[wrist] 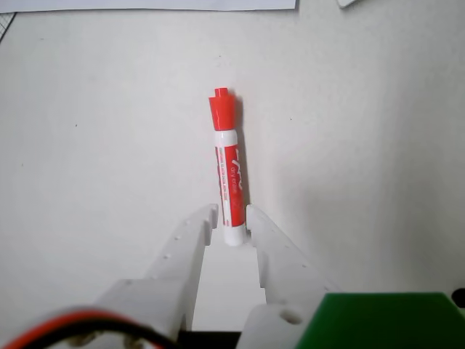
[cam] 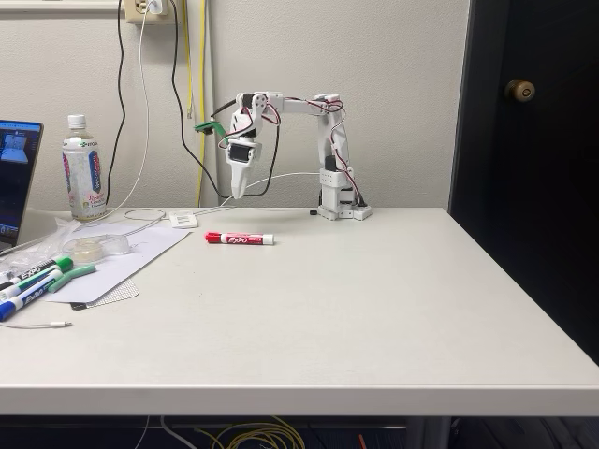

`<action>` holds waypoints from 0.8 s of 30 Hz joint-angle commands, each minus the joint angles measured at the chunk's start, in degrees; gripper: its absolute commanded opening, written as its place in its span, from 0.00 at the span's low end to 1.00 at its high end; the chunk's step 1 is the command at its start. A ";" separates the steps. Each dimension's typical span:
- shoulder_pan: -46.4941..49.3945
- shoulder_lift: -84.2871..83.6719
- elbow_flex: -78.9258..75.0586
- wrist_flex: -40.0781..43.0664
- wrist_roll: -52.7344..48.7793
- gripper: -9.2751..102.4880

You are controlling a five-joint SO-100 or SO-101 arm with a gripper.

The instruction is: Pick up the red marker.

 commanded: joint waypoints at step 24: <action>-0.62 -4.31 -3.16 -0.35 -2.11 0.27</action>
